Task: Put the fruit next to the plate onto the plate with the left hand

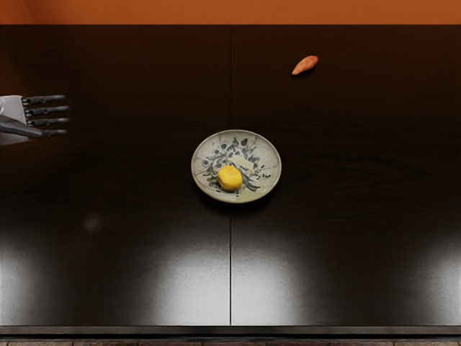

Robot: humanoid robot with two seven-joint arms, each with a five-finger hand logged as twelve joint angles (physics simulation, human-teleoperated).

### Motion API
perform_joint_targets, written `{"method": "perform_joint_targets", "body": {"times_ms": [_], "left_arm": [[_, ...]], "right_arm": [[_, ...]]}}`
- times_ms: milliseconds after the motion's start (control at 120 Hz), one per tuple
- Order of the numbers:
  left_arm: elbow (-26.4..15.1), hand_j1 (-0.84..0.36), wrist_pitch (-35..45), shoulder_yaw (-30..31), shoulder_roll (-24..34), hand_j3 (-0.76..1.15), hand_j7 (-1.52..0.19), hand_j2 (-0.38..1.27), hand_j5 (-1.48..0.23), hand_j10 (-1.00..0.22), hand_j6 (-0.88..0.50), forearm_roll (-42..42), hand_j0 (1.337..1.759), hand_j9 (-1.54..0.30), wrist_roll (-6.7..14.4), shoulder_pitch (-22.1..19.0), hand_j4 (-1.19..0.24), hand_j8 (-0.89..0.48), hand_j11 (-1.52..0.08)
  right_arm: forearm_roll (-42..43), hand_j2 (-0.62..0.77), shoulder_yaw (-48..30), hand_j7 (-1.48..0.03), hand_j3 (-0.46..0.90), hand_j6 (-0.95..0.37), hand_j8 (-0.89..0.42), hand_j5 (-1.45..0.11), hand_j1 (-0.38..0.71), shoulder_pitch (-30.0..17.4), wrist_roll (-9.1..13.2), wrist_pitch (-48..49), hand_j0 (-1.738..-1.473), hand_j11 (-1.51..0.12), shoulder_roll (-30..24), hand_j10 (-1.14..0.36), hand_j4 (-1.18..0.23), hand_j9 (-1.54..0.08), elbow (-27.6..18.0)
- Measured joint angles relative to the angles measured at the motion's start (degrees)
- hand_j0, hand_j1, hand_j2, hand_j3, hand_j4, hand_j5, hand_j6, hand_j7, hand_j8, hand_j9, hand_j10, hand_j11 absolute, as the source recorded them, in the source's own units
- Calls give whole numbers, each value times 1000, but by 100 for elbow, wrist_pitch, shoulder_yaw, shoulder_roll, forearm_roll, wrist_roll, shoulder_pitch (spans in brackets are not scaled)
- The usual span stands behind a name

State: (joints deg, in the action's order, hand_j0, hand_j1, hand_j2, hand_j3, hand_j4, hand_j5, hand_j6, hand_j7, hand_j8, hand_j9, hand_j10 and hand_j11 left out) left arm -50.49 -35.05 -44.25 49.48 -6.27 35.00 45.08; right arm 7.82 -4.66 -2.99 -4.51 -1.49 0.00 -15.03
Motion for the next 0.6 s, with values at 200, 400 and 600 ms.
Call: {"method": "perform_joint_targets", "body": {"times_ms": [200, 400, 600], "left_arm": [[49, 344, 0, -2, 0, 0, -5, 0, -5, -2, -1, -19, 1658, -5, 0, 0, -2, -1, -5], [56, 344, 0, -2, 0, 0, -5, 0, -5, -2, -1, -22, 1658, -5, 0, 0, -1, -1, -5], [57, 344, 0, -2, 0, 0, -5, 0, -5, -2, -1, -22, 1658, -5, 0, 0, -1, -1, -5]], "right_arm": [[0, -3, 0, -20, 0, -15, -15, -20, -331, 0, 3, 0, -1658, -20, 0, -15, -15, -20, 0], [0, -3, 0, -20, 0, -15, -15, -20, -331, 0, 3, 0, -1658, -20, 0, -15, -15, -20, 0], [0, -3, 0, -20, 0, -15, -15, -20, -331, 0, 3, 0, -1658, -20, 0, -15, -15, -20, 0]]}}
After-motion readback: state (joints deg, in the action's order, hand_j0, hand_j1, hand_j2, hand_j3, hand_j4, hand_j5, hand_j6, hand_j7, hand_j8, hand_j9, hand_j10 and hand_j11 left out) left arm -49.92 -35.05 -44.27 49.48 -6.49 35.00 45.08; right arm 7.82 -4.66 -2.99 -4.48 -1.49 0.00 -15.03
